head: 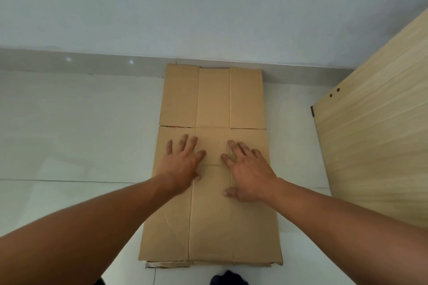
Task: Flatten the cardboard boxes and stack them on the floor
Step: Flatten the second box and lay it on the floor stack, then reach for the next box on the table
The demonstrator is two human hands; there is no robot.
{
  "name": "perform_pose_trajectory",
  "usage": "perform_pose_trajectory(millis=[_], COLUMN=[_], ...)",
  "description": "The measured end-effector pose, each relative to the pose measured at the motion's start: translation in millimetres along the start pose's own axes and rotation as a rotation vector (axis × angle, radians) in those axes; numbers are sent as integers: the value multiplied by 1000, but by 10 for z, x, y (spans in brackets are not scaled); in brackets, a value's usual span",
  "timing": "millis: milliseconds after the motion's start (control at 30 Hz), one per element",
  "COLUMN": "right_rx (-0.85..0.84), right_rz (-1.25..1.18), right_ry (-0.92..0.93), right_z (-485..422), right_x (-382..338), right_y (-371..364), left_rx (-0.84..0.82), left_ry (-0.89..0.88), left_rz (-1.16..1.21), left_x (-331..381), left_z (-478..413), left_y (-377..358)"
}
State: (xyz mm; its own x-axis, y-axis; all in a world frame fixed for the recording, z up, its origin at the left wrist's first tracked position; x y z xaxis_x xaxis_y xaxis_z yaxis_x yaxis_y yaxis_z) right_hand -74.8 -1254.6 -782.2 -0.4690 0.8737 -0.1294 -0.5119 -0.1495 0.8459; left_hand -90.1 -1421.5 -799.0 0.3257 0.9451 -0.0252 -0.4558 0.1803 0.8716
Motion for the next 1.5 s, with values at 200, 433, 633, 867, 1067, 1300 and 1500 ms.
perform_pose_trajectory(millis=[200, 433, 633, 867, 1067, 1300, 1500], right_rx=[-180, -221, -259, -220, -151, -84, 176], right_rz=[7, -69, -95, -552, -851, -907, -933], right_ry=[-82, -88, -84, -341, -477, -514, -553], right_z=[95, 39, 64, 770, 2212, 4274, 5824], right_x=[-69, -52, -13, -33, -371, -629, -538], right_y=[-195, -297, -188, 773, 2159, 3821, 4768], left_rx=[-233, -302, -317, -250, -297, -177, -8], left_ry=[3, -22, 7, 63, 51, -13, -121], left_rz=[27, -18, 63, 329, 354, 364, 389], left_x=[143, 162, 148, 264, 304, 447, 937], left_z=[223, 296, 310, 1013, 2236, 3611, 4297], left_y=[-69, -310, -152, 969, 2508, 4742, 6274])
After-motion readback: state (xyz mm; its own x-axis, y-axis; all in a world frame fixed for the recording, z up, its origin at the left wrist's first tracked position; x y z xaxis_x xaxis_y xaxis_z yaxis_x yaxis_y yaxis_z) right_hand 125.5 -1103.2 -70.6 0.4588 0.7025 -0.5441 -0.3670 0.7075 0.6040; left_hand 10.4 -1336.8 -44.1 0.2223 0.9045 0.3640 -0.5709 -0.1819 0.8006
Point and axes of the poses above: each hand's wrist, its own z-axis away from the middle knuckle, its own y-axis out of the back of the hand, x = y × z, the point moved 5 cm from there along -z, towards the middle knuckle, and after that the axes turned 5 degrees about y, right-handed, at the moved point
